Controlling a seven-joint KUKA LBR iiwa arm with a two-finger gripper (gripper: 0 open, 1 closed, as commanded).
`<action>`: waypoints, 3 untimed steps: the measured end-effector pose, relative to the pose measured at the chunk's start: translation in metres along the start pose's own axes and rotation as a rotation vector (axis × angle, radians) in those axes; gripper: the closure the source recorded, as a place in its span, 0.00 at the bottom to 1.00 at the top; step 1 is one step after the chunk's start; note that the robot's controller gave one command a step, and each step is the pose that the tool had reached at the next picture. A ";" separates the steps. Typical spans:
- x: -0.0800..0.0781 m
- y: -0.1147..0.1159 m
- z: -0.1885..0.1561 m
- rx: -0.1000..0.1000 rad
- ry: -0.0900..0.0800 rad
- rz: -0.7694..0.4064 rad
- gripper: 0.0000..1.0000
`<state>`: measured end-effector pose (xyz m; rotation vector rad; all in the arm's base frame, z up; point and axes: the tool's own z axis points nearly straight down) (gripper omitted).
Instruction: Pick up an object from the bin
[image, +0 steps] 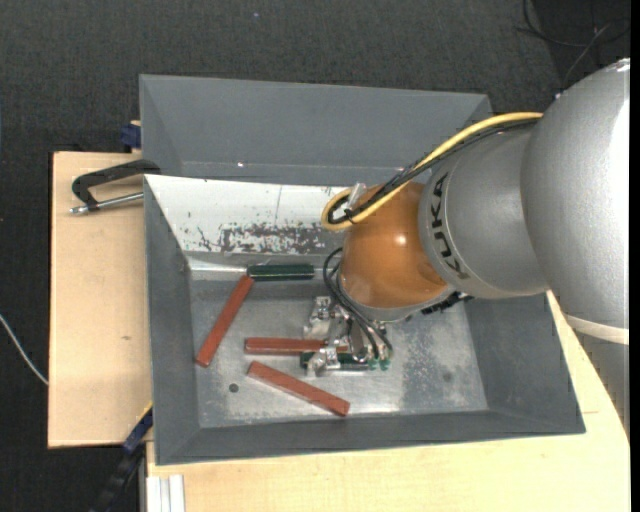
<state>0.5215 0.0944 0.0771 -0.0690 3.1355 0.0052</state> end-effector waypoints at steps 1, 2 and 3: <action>0.000 0.000 0.000 0.000 0.000 0.000 1.00; -0.015 0.005 -0.160 0.001 -0.005 -0.007 1.00; -0.015 0.005 -0.158 0.001 -0.002 -0.007 1.00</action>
Offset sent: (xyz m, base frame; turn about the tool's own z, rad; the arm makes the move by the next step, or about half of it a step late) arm 0.0118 0.0048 0.1566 -0.0065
